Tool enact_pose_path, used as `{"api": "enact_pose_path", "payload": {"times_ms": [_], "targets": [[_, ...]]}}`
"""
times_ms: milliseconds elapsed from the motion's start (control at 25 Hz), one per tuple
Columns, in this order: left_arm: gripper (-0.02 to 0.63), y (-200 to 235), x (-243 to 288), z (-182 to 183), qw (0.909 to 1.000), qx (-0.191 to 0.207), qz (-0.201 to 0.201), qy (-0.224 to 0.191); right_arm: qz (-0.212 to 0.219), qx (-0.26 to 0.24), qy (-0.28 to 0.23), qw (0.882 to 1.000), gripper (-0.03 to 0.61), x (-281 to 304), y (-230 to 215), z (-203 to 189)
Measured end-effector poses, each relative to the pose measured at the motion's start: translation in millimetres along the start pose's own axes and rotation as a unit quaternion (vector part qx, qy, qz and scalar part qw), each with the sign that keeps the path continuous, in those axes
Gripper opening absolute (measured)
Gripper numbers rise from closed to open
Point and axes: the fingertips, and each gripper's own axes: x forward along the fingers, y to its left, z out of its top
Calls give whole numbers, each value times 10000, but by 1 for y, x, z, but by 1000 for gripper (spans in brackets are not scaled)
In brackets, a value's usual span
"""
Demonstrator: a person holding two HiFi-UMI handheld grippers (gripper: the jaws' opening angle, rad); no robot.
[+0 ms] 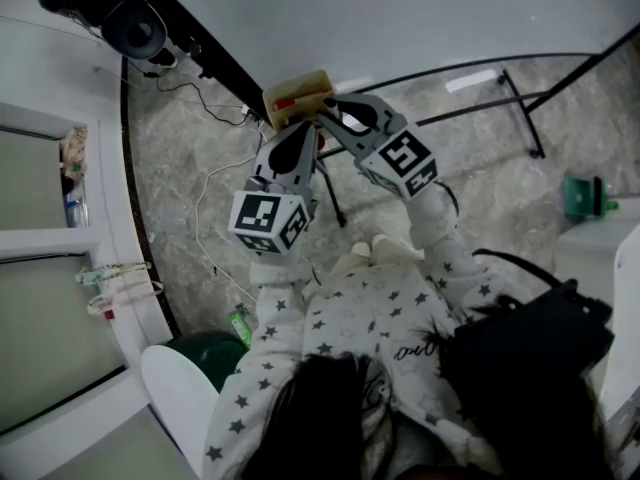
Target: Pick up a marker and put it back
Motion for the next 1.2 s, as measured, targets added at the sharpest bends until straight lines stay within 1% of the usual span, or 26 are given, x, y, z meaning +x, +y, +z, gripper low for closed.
{"api": "enact_pose_path", "payload": {"times_ms": [160,280,440,560,840,1040,1200], "targets": [[1,0,0,-1,10000,-5,-2,9,-33,-7,-43,10000,80,-2,-2,3],[0,-1,0,2,10000,-4,-20,-23,-49,-9,-141,9999,80,-5,-3,12],[2,-4,0,10,10000,12,-44,-60,-80,42,-340,9994,80,-11,-5,32],[1,-9,1,18,9998,154,-108,-77,-103,60,-534,9985,80,-18,-7,51],[0,-23,1,48,9987,267,-251,-351,-117,34,-843,9964,80,-40,-6,95],[0,-30,-1,60,9980,387,-292,-396,-151,-103,-864,9961,80,-58,-1,110],[0,-38,-5,69,9979,343,-307,-462,-187,-144,-925,9954,80,-74,5,122]]}}
